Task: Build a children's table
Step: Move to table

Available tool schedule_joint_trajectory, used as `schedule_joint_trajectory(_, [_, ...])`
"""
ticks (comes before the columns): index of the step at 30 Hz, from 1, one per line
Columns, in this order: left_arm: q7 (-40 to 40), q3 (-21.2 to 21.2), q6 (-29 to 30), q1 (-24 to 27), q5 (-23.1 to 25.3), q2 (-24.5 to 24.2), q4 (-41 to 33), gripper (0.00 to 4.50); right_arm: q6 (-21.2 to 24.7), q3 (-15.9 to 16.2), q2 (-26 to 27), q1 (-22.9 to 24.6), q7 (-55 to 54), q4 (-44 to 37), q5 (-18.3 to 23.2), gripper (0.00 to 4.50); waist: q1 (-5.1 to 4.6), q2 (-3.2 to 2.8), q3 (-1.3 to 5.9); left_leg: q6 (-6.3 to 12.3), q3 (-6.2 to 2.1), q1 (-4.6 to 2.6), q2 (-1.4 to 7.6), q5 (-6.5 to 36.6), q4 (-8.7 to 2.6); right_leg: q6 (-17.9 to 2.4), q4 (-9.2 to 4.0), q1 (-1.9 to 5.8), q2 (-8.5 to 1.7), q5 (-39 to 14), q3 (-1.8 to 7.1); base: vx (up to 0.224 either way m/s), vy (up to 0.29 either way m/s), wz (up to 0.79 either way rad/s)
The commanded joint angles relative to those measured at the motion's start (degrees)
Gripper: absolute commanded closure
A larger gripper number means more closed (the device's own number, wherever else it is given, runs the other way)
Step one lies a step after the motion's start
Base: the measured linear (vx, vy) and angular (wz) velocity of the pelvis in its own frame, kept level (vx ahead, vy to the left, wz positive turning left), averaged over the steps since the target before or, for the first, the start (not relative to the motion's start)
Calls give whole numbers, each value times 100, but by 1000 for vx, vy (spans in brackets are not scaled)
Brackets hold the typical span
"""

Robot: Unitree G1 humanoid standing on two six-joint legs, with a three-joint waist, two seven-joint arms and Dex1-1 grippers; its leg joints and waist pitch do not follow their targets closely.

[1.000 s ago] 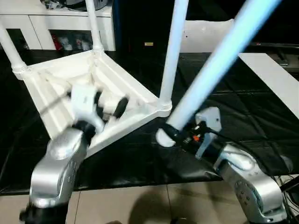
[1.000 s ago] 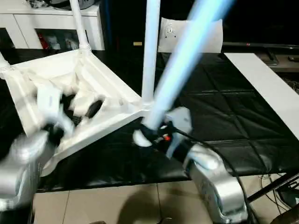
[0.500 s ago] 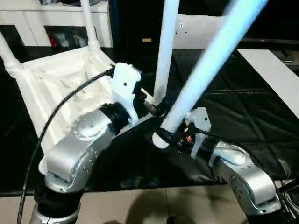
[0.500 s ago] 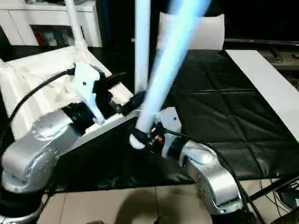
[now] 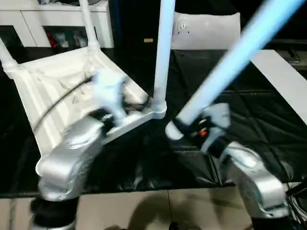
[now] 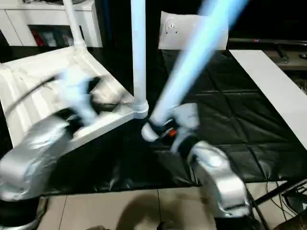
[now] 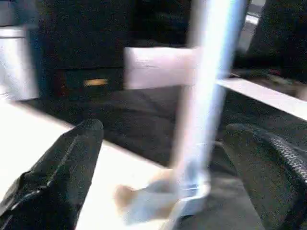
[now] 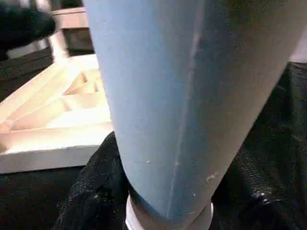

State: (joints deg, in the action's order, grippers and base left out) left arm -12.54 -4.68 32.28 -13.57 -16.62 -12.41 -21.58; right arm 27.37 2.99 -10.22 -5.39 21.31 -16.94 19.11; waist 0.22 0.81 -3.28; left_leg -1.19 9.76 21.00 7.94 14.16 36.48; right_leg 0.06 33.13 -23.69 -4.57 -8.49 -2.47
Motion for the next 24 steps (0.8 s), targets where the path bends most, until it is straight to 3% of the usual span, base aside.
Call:
schedule_joint_trajectory(1, [92, -171, -240, 194, 34, 23, 23, 0, 162, -183, 93, 150, -309, -134, 25, 261, -1, -90, 316, -130, -207, 0, 442, 1245, -626, -982, -343, 272, -325, -1699, 242, 0, 0, 0])
schedule_joint_trajectory(4, [207, -261, -479, 666, 211, 13, 47, 0, 210, -253, 243, 410, -614, -210, -156, 261, 18, -113, 319, -182, -206, -29, 446, 1289, -628, -949, -352, 236, -318, -1661, 250, 0, 0, 0])
schedule_joint_trajectory(6, [346, -366, -607, 1026, 287, 105, 82, 0, 170, -184, 278, 552, -712, -236, -275, 261, 5, -94, 319, -169, -214, 9, 447, 1302, -641, -919, -339, 265, -317, -1670, 244, 0, 0, 0])
schedule_joint_trajectory(7, [385, -359, -647, 1099, 352, 99, 96, 0, 146, -172, 294, 568, -765, -254, -279, 261, -5, -54, 304, -142, -196, 21, 443, 1354, -649, -889, -363, 260, -325, -1797, 255, 0, 0, 0])
schedule_joint_trajectory(8, [386, -357, -648, 1103, 355, 98, 96, 0, 144, -170, 294, 568, -770, -256, -283, 261, 9, -72, 312, -93, -190, 22, 424, 1369, -635, -896, -366, 268, -361, -1884, 269, 0, 0, 0])
schedule_joint_trajectory(9, [411, -321, -652, 1183, 412, 95, 72, 0, 155, -125, 325, 583, -879, -310, -320, 261, 22, -38, 322, 109, -147, 46, 374, 1289, -591, -966, -407, 281, -460, -2047, 332, 0, 0, 0])
schedule_joint_trajectory(10, [410, -317, -656, 1199, 415, 106, 63, 0, 187, -115, 342, 589, -914, -342, -313, 261, 65, -52, 302, 314, -158, 65, 378, 1204, -548, -1058, -478, 304, -604, -2367, 405, 0, 0, 0])
schedule_joint_trajectory(11, [410, -320, -657, 1202, 414, 115, 58, 0, 225, -111, 362, 591, -941, -365, -301, 261, 88, -7, 297, 429, -155, 87, 366, 1153, -493, -1081, -533, 328, -699, -2576, 465, 0, 0, 0])
schedule_joint_trajectory(13, [400, -317, -733, 1223, 416, 138, 86, 0, 295, -100, 394, 586, -1018, -384, -333, 261, 279, -19, 295, 712, -325, 161, 418, 717, -92, -1215, -768, 449, -1287, -3273, 846, 0, 0, 0])
schedule_joint_trajectory(14, [396, -239, -865, 1277, 506, 101, 182, 0, 183, -99, 454, 571, -1048, -342, -379, 261, 318, -54, 277, 707, -397, 163, 473, 673, -44, -1266, -808, 440, -1385, -3373, 886, -17, 75, 2])
schedule_joint_trajectory(15, [373, -180, -937, 1307, 570, 67, 244, 0, 126, -100, 489, 547, -1074, -290, -410, 261, 335, -92, 235, 683, -435, 108, 527, 791, -167, -1313, -798, 363, -1236, -3478, 781, -18, 91, 7])
schedule_joint_trajectory(16, [371, -173, -944, 1308, 574, 72, 252, 0, 128, -101, 490, 526, -1083, -268, -420, 261, 271, -131, 234, 722, -329, -22, 510, 1052, -436, -1278, -663, 263, -803, -3232, 512, -18, 91, 7])
schedule_joint_trajectory(17, [370, -169, -949, 1308, 576, 78, 260, 0, 130, -100, 489, 506, -1091, -246, -429, 261, 228, -154, 255, 771, -238, -87, 461, 1084, -546, -1233, -566, 232, -583, -2950, 373, -14, 108, 8])
schedule_joint_trajectory(18, [374, -157, -956, 1300, 584, 95, 267, 0, 160, -98, 487, 463, -1118, -206, -440, 261, 121, -219, 300, 1006, -151, -241, 371, 816, -657, -1155, -355, 123, -237, -2096, 144, -26, 131, 6])
schedule_joint_trajectory(19, [377, -153, -956, 1295, 589, 98, 268, 0, 169, -99, 490, 453, -1125, -196, -437, 261, 71, -248, 291, 1234, -92, -300, 321, 704, -731, -1093, -220, 57, -96, -1540, -26, -26, 131, 6])
schedule_joint_trajectory(20, [381, -148, -955, 1289, 594, 103, 269, 0, 180, -99, 493, 441, -1134, -182, -434, 261, 47, -168, 275, 1324, -34, -298, 306, 771, -750, -1094, -228, 42, -97, -1370, -59, -40, 135, 9])
schedule_joint_trajectory(21, [386, -139, -955, 1279, 610, 112, 262, 0, 193, -112, 524, 427, -1146, -163, -400, 261, 24, -152, 254, 1367, 11, -222, 254, 1115, -808, -1082, -260, 118, -187, -1353, -51, -46, 121, 3])
schedule_joint_trajectory(22, [390, -131, -950, 1267, 622, 123, 245, 0, 184, -128, 570, 409, -1173, -145, -381, 261, 39, -51, 267, 1275, -11, -99, 228, 1497, -708, -976, -457, 270, -527, -1667, 148, -46, 121, 3])
schedule_joint_trajectory(23, [392, -130, -953, 1265, 624, 125, 242, 0, 158, -129, 580, 404, -1172, -138, -384, 261, 114, -43, 271, 1157, -62, -68, 256, 1603, -580, -917, -595, 313, -806, -1958, 320, -55, 107, -3])
schedule_joint_trajectory(24, [400, -121, -981, 1266, 631, 121, 250, 0, 79, -128, 604, 392, -1188, -108, -441, 261, 259, -73, 285, 916, -309, -33, 432, 1523, -269, -858, -824, 412, -1403, -2668, 645, -54, 110, -5])
